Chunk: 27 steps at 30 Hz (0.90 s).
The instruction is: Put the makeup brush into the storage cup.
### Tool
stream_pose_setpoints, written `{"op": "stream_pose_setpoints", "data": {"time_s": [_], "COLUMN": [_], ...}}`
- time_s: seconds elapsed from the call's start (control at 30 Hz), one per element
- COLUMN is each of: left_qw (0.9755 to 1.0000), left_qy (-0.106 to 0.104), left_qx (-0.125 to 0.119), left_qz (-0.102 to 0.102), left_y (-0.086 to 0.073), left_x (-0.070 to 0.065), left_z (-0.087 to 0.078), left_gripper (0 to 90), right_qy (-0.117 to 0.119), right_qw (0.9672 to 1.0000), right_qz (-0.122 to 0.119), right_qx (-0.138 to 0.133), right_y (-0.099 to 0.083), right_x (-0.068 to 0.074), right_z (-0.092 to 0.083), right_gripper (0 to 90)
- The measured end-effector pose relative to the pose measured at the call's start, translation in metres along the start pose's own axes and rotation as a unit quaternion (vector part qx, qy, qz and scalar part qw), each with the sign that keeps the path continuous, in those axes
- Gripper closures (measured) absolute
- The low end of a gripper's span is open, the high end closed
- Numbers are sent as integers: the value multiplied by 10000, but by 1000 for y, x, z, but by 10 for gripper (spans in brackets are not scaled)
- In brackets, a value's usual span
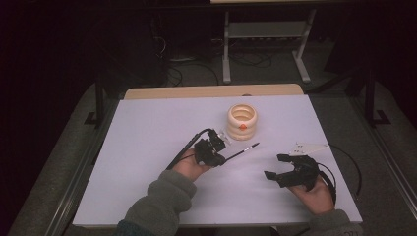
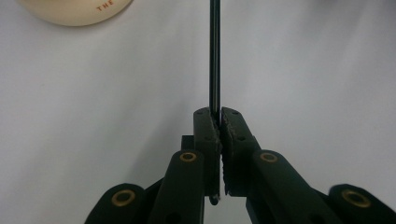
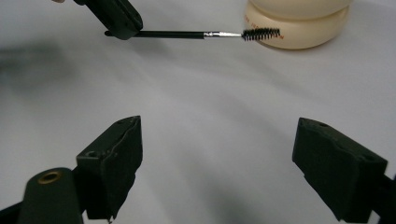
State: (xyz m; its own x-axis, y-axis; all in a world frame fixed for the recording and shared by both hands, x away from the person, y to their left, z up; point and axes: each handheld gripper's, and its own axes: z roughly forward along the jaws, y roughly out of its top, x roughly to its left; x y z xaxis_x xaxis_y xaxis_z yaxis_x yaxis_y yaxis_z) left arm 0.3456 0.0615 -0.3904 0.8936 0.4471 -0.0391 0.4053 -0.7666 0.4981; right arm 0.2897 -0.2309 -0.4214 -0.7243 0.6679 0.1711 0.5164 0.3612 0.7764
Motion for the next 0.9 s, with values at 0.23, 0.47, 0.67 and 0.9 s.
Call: {"op": "stream_pose_setpoints", "data": {"time_s": [0.23,0.47,0.67,0.9], "left_qw": [9997,9985,9974,9953], "left_qy": [51,139,181,222], "left_qx": [-256,-519,-678,-895], "left_qz": [10,-60,-145,-295], "left_y": [-15,-34,-53,-72], "left_x": [3,6,10,12], "left_z": [-26,-52,-69,-84], "left_gripper": [861,861,861,861], "right_qy": [126,216,305,442], "right_qw": [9999,9996,9990,9980], "right_qz": [-27,-196,-324,-455], "right_qx": [-45,-39,-96,-85], "right_y": [6,24,45,68], "right_x": [6,18,28,39], "right_z": [1,3,6,13], "right_gripper": [150,150,150,152]}}
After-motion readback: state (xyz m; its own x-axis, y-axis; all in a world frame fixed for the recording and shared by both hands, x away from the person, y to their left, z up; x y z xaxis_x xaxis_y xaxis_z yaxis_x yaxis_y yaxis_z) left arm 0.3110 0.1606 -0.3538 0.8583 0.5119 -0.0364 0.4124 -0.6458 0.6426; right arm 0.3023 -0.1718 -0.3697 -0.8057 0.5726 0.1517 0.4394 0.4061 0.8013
